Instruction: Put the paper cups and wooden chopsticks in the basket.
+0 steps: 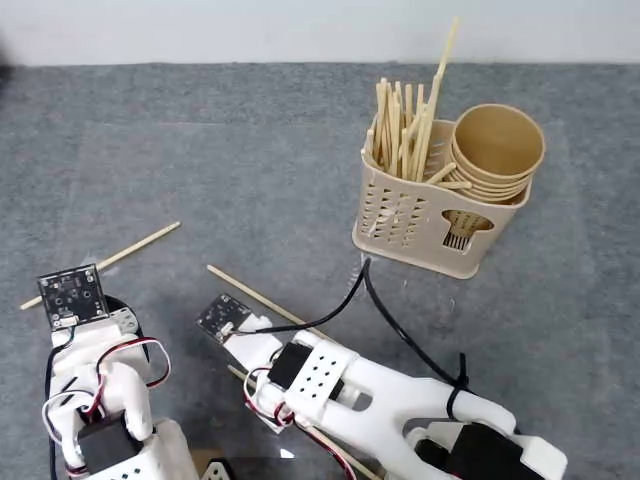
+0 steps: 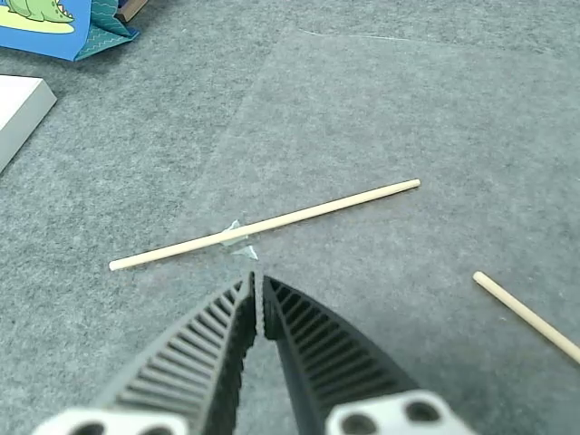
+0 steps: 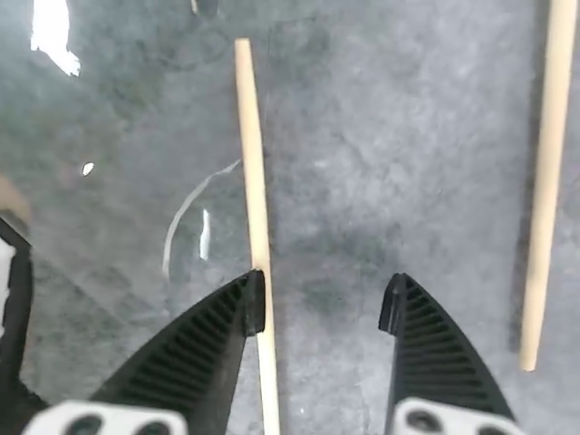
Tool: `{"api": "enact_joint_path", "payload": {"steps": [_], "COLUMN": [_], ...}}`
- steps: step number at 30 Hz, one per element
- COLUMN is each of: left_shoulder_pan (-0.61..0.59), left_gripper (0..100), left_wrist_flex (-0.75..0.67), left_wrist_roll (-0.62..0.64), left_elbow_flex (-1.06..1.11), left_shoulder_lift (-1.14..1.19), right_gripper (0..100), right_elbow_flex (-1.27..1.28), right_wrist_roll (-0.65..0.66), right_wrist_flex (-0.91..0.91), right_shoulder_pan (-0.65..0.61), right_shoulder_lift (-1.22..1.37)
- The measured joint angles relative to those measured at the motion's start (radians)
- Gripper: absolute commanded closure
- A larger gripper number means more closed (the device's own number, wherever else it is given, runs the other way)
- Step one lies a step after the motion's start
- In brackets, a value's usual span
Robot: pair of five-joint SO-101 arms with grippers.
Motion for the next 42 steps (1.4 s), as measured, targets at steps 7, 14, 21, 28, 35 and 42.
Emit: {"api": "enact_joint_path", "payload": {"steps": [7, 14, 21, 28, 35, 42], "left_shoulder_pan": [0.000, 0.000, 0.000, 0.000, 0.000, 0.000], "left_gripper": [99, 99, 99, 99, 99, 99], "left_wrist_flex": [0.000, 0.000, 0.000, 0.000, 0.000, 0.000], "left_wrist_roll": [0.000, 0.000, 0.000, 0.000, 0.000, 0.000], "left_elbow_flex": [0.000, 0.000, 0.000, 0.000, 0.000, 0.000], "left_shoulder_lift": [0.000, 0.000, 0.000, 0.000, 0.000, 0.000], "right_gripper": [78.6, 78.7, 92.8, 97.0, 96.5, 94.4], "right_elbow_flex": [0.000, 0.000, 0.003, 0.003, 0.003, -0.003], "right_wrist_roll": [0.000, -0.043, -0.049, -0.049, -0.049, -0.049], "right_wrist_flex": [0.000, -0.009, -0.009, -0.009, -0.009, -0.011], "right_shoulder_pan": [-0.011, -0.064, -0.064, -0.064, -0.064, -0.064], "right_shoulder_lift": [0.000, 0.000, 0.000, 0.000, 0.061, 0.092]}}
